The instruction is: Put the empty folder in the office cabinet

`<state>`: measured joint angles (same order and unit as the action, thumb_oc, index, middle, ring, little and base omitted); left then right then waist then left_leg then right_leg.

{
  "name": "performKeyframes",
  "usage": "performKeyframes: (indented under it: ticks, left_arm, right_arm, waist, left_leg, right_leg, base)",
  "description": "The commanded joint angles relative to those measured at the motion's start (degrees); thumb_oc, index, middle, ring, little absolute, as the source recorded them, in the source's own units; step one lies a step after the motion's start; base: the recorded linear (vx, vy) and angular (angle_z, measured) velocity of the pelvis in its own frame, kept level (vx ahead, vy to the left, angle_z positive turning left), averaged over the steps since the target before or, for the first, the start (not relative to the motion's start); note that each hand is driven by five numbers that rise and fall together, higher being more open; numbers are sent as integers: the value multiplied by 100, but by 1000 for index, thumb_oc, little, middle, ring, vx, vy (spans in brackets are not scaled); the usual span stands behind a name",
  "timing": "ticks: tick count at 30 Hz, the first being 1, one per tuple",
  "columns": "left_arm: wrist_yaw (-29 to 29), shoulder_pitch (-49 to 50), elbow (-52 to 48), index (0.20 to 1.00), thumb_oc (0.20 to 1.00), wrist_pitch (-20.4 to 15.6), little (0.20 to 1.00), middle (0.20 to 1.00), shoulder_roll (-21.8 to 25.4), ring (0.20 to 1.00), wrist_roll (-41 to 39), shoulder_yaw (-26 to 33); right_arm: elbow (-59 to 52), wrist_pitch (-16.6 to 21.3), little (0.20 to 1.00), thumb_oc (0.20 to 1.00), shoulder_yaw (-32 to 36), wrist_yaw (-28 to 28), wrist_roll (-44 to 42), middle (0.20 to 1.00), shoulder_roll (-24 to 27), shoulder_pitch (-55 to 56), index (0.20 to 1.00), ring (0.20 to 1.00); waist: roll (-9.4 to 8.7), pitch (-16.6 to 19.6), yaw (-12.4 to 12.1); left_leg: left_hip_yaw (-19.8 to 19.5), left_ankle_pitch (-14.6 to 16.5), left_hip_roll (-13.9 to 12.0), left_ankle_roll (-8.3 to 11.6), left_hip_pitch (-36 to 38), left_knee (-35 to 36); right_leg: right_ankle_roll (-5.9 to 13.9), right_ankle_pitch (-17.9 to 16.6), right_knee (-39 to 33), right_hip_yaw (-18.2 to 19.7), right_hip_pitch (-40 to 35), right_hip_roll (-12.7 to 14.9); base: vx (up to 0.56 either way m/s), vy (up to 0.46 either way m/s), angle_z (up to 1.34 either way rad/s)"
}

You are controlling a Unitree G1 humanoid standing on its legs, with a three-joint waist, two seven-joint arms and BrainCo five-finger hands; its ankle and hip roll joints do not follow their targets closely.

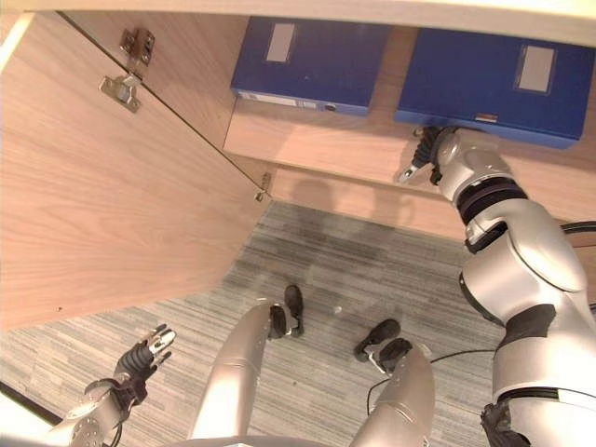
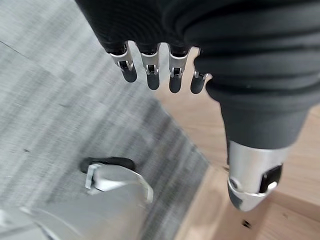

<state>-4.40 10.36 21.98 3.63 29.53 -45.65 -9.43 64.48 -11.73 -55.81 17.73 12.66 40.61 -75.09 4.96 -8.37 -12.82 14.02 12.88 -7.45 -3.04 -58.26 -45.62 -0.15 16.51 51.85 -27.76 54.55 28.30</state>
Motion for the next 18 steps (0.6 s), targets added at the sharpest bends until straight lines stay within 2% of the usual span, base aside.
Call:
performKeyframes:
  ticks: [1,13,18]
  left_arm:
    - [40,-124,-260,1000,1000,-145,1000,1000,300,1000,177,53]
    - [61,-428,117,1000,1000,-78,1000,1000,111,1000,255,-107]
    - [93,-580,390,1000,1000,-63,1000,1000,-17,1000,245,-181]
  right_arm:
    - [0,267,1000,1000,-57,998,66,1000,-855,622,1000,1000]
    - [141,223,1000,1000,134,1039,321,1000,-1146,940,1000,1000]
    - [317,208,1000,1000,198,969,575,1000,-1426,1202,1000,1000]
  waist:
    - [25,-706,-152]
    - [-13,-897,-73]
    - [-107,-890,-8]
  left_leg:
    - [-215,-204,-107,319,161,455]
    - [-155,-421,-94,356,1121,1171]
    - [-148,-604,-97,426,1638,1655]
  right_leg:
    - [740,-847,-989,292,-611,196]
    - [839,-1246,-1768,101,-1554,-39]
    - [889,-1445,-2270,-13,-2064,-239]
  base:
    - [-15,7,-8]
    - [-5,-2,-4]
    - [10,-26,-2]
